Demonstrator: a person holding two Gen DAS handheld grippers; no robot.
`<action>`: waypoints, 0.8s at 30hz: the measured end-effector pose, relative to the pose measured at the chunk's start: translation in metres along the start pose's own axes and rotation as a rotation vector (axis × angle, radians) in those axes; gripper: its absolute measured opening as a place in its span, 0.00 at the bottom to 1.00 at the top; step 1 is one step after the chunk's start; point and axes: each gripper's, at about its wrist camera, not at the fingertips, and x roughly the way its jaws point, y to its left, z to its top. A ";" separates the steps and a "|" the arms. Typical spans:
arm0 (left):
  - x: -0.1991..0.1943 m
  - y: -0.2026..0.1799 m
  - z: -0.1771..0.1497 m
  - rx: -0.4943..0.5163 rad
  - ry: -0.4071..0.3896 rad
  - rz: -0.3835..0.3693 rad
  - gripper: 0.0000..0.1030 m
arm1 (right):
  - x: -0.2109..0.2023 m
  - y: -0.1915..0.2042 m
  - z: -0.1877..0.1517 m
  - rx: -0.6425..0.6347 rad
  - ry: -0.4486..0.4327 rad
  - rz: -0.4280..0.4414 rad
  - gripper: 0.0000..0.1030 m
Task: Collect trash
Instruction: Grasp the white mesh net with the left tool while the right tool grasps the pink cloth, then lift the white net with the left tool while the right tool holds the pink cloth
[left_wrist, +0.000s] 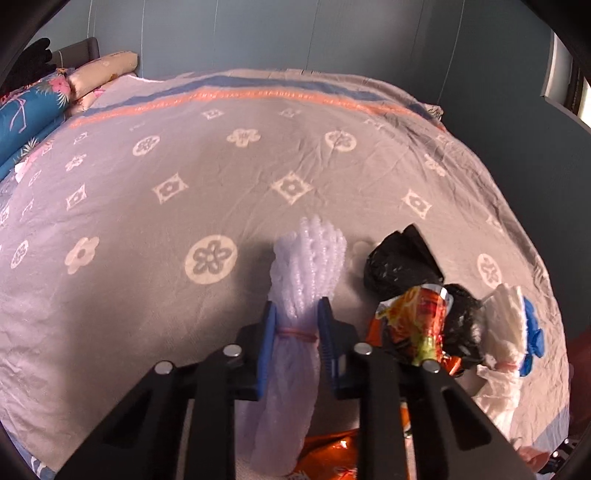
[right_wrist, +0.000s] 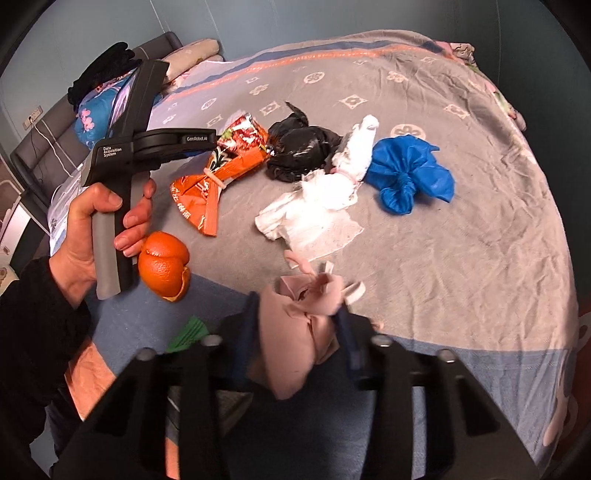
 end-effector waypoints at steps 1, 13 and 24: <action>-0.003 0.000 0.000 -0.001 -0.008 0.003 0.19 | 0.000 0.000 0.000 0.002 -0.001 0.000 0.21; -0.049 0.010 0.009 -0.019 -0.077 0.002 0.18 | -0.031 0.001 0.002 0.021 -0.033 0.021 0.08; -0.108 0.013 -0.003 -0.034 -0.136 0.000 0.18 | -0.083 0.020 -0.002 -0.009 -0.106 0.055 0.08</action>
